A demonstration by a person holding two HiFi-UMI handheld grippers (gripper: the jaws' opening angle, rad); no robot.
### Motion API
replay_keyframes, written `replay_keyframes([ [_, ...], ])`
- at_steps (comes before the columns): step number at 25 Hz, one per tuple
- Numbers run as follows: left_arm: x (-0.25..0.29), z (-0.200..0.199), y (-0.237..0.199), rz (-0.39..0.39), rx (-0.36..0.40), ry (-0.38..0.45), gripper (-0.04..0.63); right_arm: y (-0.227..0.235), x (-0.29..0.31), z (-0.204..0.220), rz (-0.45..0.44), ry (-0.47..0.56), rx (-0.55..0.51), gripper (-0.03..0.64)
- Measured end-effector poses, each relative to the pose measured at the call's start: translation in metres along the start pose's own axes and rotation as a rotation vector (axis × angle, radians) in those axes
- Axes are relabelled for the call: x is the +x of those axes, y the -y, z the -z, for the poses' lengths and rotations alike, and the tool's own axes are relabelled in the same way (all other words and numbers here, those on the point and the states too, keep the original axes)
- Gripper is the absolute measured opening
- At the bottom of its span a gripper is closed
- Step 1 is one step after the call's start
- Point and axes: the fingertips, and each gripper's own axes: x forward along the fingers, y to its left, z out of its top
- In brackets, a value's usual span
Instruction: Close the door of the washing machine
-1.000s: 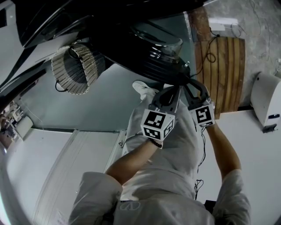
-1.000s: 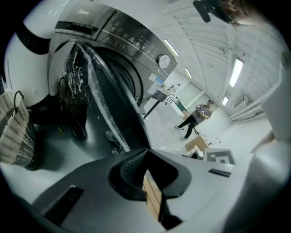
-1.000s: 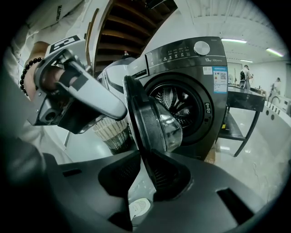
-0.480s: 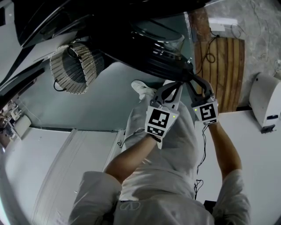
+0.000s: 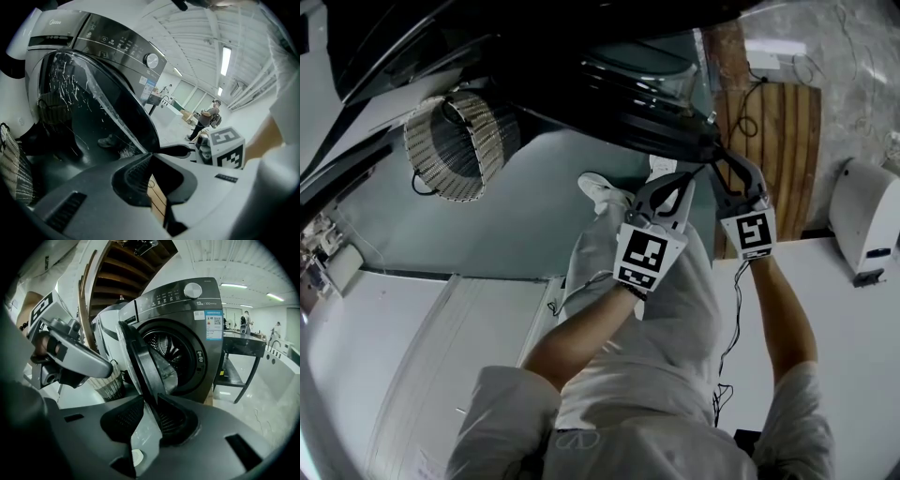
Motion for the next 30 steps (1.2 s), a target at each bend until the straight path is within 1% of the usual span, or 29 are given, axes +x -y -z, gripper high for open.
replay_keyframes([
  [6, 0.008, -0.014, -0.005, 0.003, 0.008, 0.019, 0.003, 0.019, 0.005, -0.009, 0.017, 0.012, -0.022, 0.101],
  [9, 0.012, -0.019, -0.008, 0.002, 0.006, 0.025, 0.003, 0.029, 0.007, -0.011, 0.022, 0.002, -0.039, 0.103],
  [14, 0.018, -0.029, -0.011, 0.006, 0.014, 0.039, 0.002, 0.047, 0.012, -0.020, 0.044, 0.012, -0.042, 0.106],
  [18, 0.026, -0.044, -0.013, 0.008, 0.030, 0.062, 0.003, 0.061, 0.017, -0.025, 0.052, 0.006, -0.057, 0.109],
  [30, 0.051, -0.089, -0.026, 0.007, 0.095, 0.139, 0.002, 0.099, 0.034, -0.047, 0.109, 0.034, -0.060, 0.117],
])
